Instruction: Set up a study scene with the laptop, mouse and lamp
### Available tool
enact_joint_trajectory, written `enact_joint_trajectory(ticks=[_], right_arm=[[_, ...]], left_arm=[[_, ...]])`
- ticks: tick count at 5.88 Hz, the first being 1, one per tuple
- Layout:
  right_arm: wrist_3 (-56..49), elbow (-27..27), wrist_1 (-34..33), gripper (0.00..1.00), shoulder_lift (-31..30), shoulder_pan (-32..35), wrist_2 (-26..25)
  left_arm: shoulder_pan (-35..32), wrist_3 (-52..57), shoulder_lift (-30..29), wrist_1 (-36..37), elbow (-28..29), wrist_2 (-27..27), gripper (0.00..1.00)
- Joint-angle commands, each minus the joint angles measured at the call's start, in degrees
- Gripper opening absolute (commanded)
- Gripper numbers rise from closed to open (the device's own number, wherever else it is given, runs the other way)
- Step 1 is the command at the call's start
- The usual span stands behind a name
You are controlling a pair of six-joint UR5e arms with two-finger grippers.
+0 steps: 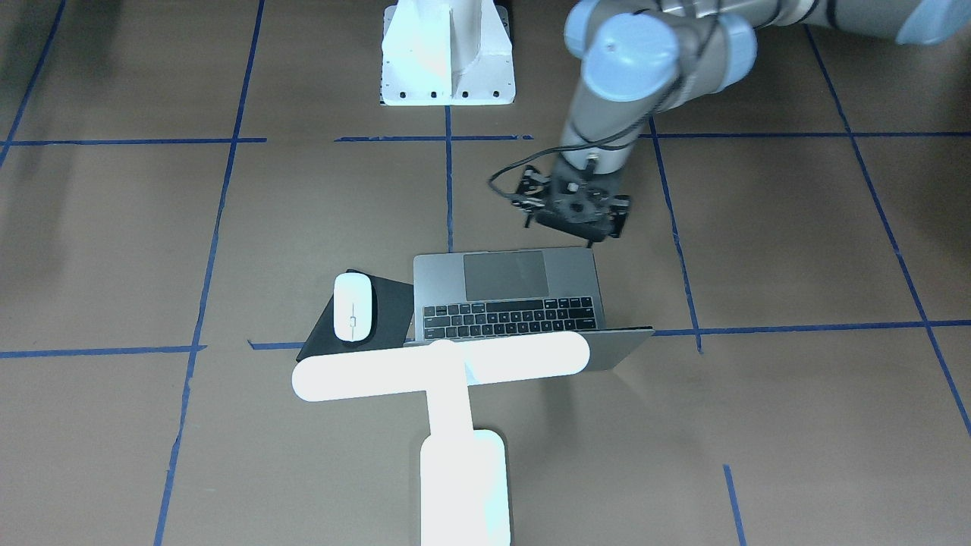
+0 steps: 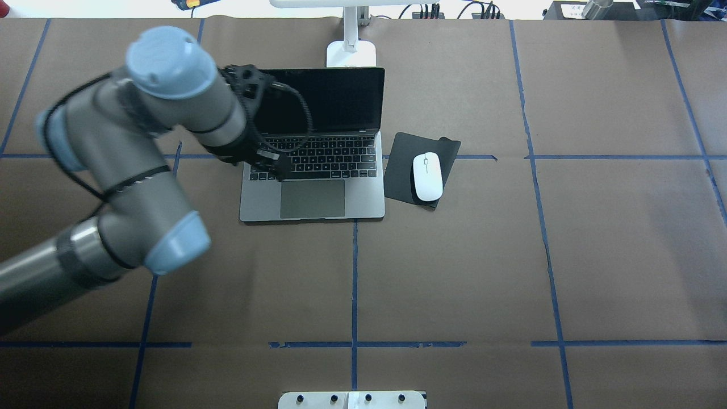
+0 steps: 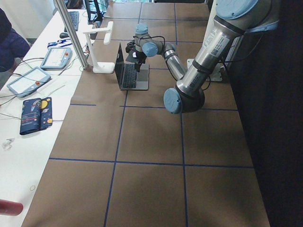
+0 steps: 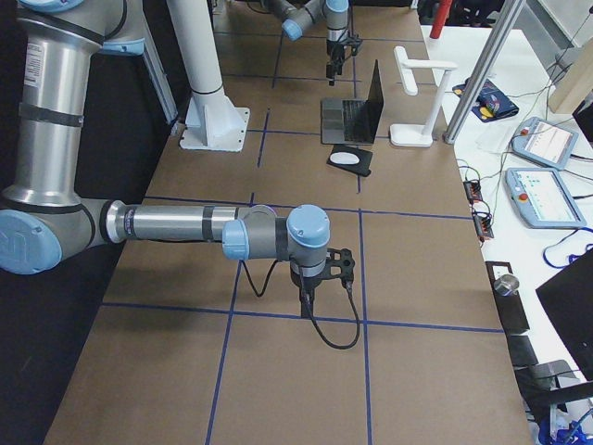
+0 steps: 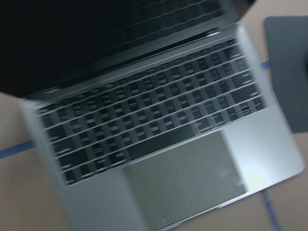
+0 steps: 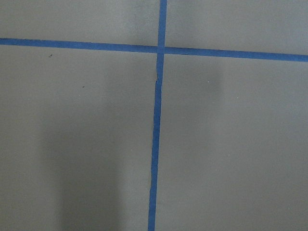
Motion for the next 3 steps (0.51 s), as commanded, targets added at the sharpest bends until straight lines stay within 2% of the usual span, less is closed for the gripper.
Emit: enact_joint_trajectory(ticks=[1,3], right_arm=[[0.0,-0.1,0.0,1.00,0.0,-0.2,0.0],[0.0,0.0,0.0,1.00,0.0,-0.2,0.0]], left_arm=[[-10.1,17.2,10.2,0.0,-3.4,-6.5,1.00],[-21.4,32.5,17.8,0.8,-2.4,-13.0,1.00]])
